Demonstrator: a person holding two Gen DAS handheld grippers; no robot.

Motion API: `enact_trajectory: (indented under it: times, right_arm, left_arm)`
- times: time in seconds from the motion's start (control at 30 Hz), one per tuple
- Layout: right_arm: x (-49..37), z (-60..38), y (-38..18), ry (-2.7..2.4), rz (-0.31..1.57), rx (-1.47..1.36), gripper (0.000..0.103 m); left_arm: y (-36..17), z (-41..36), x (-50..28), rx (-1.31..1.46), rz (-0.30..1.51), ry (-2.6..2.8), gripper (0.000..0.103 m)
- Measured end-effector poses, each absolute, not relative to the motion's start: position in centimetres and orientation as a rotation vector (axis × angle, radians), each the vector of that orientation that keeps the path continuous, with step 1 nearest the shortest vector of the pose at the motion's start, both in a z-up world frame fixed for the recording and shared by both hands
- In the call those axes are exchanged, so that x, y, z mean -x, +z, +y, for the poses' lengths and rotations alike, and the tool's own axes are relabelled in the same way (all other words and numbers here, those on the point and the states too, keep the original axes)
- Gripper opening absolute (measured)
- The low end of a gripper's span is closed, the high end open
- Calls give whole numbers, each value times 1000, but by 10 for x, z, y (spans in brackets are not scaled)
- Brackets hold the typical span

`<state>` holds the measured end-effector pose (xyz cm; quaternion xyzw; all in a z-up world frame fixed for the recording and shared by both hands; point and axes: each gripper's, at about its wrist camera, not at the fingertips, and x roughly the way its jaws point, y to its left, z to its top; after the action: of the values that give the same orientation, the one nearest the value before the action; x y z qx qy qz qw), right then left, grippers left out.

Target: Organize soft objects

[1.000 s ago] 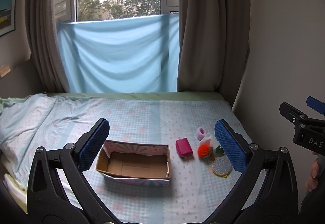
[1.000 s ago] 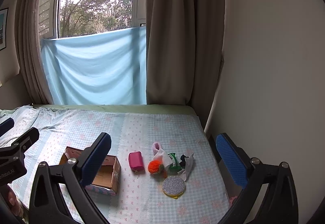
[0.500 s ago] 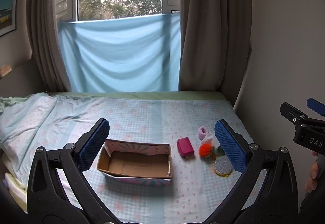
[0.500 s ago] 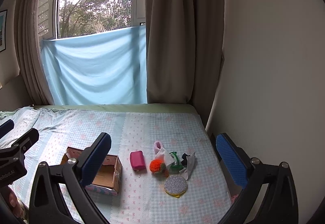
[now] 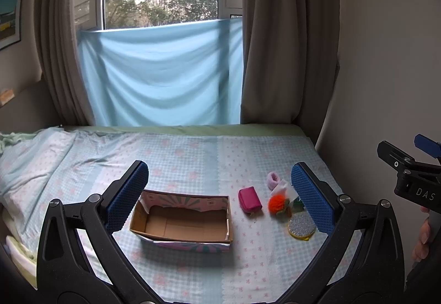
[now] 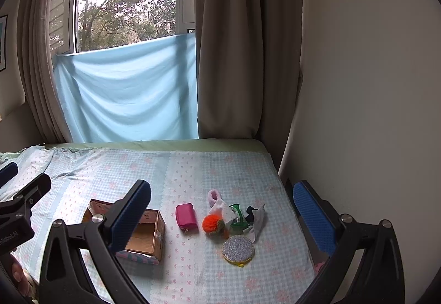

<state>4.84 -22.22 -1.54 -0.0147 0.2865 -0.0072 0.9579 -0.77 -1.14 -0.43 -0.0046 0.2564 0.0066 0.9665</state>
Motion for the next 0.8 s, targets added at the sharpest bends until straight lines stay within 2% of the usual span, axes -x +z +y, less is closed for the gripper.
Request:
enact_trajectory:
  times: [0.8]
  right_arm:
    - [-48,-224,-18,-4,588,32,103]
  left_arm:
    - [-4,-13,13,20,515,0,103]
